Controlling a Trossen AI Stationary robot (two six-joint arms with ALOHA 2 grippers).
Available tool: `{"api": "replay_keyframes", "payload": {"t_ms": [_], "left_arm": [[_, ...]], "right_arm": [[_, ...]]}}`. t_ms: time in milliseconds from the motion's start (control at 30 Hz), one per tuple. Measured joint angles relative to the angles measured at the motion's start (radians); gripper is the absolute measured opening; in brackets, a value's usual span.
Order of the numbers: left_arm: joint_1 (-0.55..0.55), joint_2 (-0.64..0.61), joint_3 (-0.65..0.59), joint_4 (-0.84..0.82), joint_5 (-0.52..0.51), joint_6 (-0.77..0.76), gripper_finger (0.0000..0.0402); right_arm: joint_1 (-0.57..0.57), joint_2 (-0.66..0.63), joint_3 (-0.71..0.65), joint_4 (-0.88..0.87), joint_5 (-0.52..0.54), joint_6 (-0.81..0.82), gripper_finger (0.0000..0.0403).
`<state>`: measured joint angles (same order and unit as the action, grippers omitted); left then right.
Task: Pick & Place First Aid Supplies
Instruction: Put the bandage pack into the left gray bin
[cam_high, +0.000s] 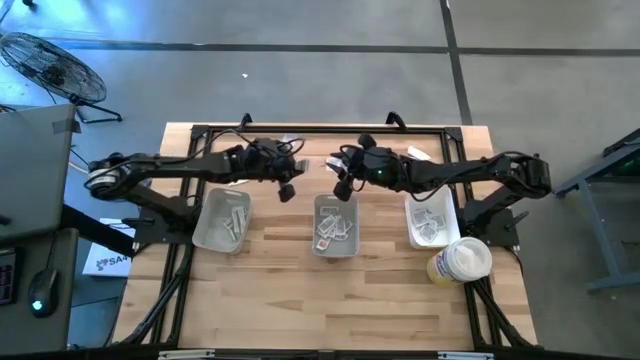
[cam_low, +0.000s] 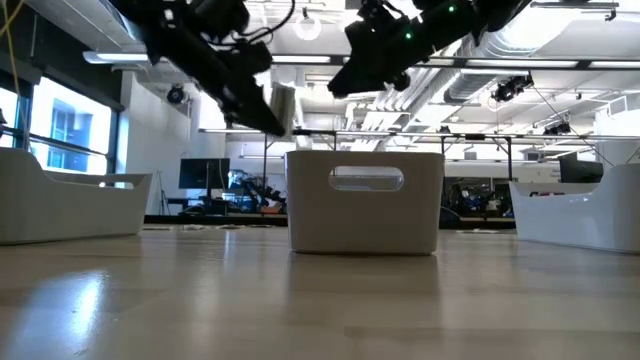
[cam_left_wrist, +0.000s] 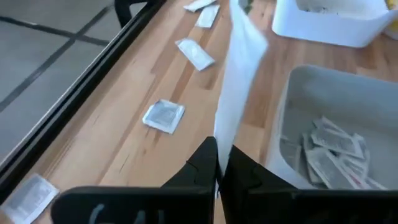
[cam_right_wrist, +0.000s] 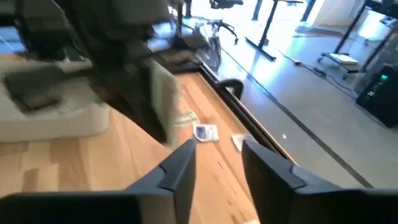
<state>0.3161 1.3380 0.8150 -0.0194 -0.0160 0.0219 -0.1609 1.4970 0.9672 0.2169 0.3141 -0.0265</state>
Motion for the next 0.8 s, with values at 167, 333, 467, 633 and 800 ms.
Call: {"api": "replay_keyframes", "payload": {"t_ms": [167,333,467,633,800], "left_arm": [[-0.046,-0.13,0.0,-0.242,-0.018,-0.016,0.0001],[-0.117,-0.29,0.04,-0.582,-0.089,-0.112,0.0001],[-0.162,-0.399,0.069,-0.866,-0.09,-0.286,0.0],[-0.215,-0.47,0.038,-1.098,-0.051,-0.569,0.0],[-0.247,-0.469,-0.063,-1.167,-0.034,-0.735,0.0]], "right_arm": [[-0.019,-0.033,0.0,-0.139,0.02,0.0,0.0153],[-0.065,-0.027,0.0,-0.258,0.011,0.017,0.0156],[-0.09,-0.012,0.0,-0.27,-0.012,0.026,0.0149],[-0.101,0.002,0.0,-0.239,-0.062,0.026,0.0141],[-0.101,0.003,0.0,-0.232,-0.07,0.021,0.0138]]}}
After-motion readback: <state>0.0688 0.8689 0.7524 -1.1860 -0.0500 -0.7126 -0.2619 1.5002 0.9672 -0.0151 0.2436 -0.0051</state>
